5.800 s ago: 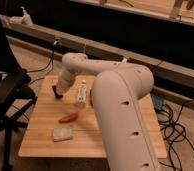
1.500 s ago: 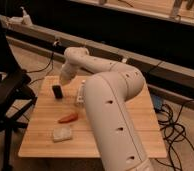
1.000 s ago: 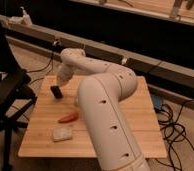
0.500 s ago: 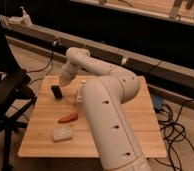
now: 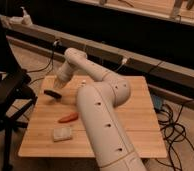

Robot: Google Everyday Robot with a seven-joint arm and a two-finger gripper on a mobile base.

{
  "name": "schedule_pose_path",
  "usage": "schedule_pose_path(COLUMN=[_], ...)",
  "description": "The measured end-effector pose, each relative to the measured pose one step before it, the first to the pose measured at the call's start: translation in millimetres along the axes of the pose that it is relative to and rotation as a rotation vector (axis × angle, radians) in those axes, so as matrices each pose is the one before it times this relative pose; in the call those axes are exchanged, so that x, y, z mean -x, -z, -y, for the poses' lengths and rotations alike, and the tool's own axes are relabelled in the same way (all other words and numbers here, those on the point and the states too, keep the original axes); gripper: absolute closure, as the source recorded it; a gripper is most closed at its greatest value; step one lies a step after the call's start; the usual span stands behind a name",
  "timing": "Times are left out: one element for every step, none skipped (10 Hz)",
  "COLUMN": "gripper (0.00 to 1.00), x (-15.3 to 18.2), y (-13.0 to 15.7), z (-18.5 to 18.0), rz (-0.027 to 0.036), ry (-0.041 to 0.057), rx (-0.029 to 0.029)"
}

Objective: Knock the eraser over

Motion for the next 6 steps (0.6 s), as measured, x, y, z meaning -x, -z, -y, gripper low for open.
schedule_pose_path(gripper=[1.00, 0.96, 0.87, 0.75, 0.67, 0.57], x=[4.23, 7.49, 4.49, 0.44, -3.34, -3.05], y=[-2.15, -3.42, 1.76, 0.64, 0.15, -0.12], z=[1.54, 2.94, 2.60, 1.55, -1.80, -2.68], rz=[0.01507, 0.01433, 0.00403, -0.00869, -0.00282, -0.00034], ry=[0.01595, 0.02192, 0.01424, -0.00441, -0.01257, -0.00544], rx=[0.01549, 0.02087, 0.01003, -0.00857, -0.00824, -0.00157])
